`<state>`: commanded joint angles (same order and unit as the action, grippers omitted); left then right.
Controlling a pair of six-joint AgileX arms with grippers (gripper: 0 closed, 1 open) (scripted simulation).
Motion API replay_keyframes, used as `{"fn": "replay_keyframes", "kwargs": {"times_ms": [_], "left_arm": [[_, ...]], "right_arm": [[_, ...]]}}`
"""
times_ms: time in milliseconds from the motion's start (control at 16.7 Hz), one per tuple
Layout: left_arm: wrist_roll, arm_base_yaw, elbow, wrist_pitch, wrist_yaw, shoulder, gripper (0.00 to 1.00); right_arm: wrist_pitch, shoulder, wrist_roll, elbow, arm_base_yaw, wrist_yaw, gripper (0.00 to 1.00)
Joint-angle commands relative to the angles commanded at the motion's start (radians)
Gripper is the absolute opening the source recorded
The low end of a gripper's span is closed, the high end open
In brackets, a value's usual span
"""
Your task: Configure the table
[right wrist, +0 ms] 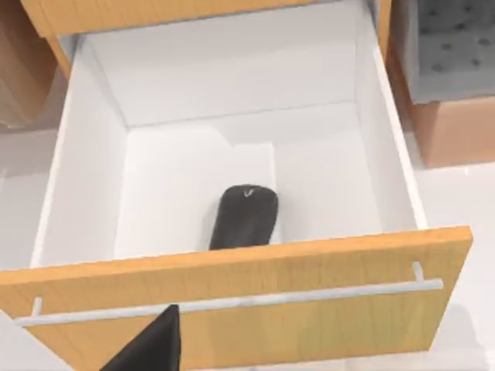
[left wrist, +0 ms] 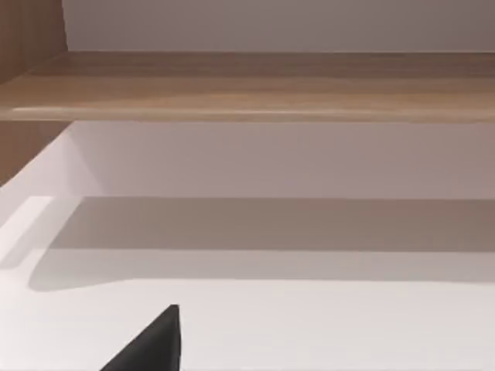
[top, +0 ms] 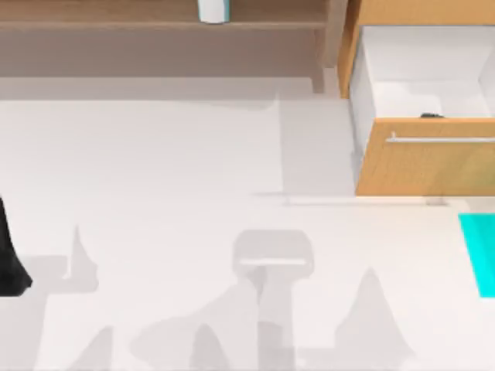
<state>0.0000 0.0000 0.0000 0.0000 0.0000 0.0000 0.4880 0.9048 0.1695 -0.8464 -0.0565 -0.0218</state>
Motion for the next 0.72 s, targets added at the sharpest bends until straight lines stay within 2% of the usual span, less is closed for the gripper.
{"fn": "replay_keyframes", "kwargs": {"times_ms": [420, 720], "left_arm": [[0.000, 0.000, 0.000, 0.000, 0.000, 0.000, 1.00], [0.000, 0.000, 0.000, 0.000, 0.000, 0.000, 1.00]], "right_arm": [[0.401, 0.848, 0.135, -0.715, -0.049, -0.010, 1.00], [0.622, 1.301, 0.206, -1.113, -0.081, -0.019, 1.00]]}}
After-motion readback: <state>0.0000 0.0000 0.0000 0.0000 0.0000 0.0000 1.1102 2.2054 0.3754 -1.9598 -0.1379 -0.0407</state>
